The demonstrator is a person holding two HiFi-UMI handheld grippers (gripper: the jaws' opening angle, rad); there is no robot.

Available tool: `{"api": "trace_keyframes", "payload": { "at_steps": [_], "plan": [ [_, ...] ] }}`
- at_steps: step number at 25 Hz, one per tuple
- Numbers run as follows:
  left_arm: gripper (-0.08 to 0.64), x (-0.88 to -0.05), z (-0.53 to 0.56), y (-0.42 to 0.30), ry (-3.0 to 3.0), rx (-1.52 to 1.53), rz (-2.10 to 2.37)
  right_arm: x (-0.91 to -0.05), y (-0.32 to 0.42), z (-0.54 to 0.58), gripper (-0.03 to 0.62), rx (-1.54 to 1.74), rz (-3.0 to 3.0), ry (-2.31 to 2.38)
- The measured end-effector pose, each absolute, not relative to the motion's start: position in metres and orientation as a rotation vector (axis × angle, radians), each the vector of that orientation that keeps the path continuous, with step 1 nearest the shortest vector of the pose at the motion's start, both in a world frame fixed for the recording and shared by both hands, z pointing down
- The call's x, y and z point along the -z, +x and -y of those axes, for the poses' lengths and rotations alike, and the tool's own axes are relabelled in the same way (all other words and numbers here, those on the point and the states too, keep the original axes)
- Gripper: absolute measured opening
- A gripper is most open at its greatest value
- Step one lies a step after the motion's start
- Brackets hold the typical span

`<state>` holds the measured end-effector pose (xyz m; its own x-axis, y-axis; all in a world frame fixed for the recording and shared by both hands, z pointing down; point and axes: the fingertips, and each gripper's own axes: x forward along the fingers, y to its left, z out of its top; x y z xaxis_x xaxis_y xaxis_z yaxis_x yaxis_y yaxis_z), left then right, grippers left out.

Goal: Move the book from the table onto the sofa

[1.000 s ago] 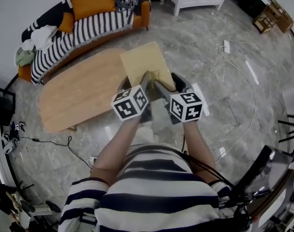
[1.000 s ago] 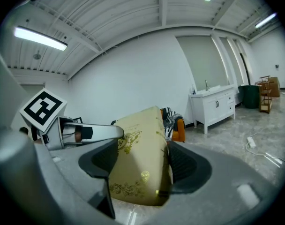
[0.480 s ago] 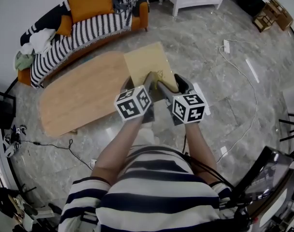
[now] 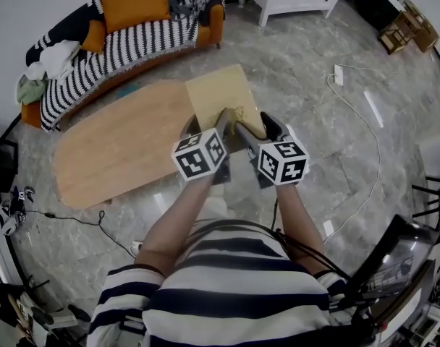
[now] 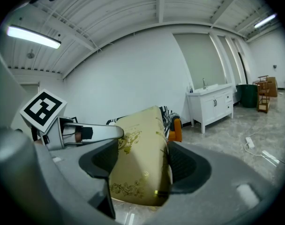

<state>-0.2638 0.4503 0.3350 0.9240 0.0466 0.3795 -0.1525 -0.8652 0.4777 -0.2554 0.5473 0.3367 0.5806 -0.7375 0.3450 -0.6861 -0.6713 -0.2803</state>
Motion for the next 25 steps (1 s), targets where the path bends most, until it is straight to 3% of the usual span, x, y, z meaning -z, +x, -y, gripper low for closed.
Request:
{"api": "trace_keyframes", "payload": {
  "at_steps": [25],
  "plan": [
    [0.342,-0.341,-0.371,-0.181,2.509,-0.489,0.136,-0.338,-0.169,-0.468,0.33,0.697,-1.277,-2.699]
  ]
}}
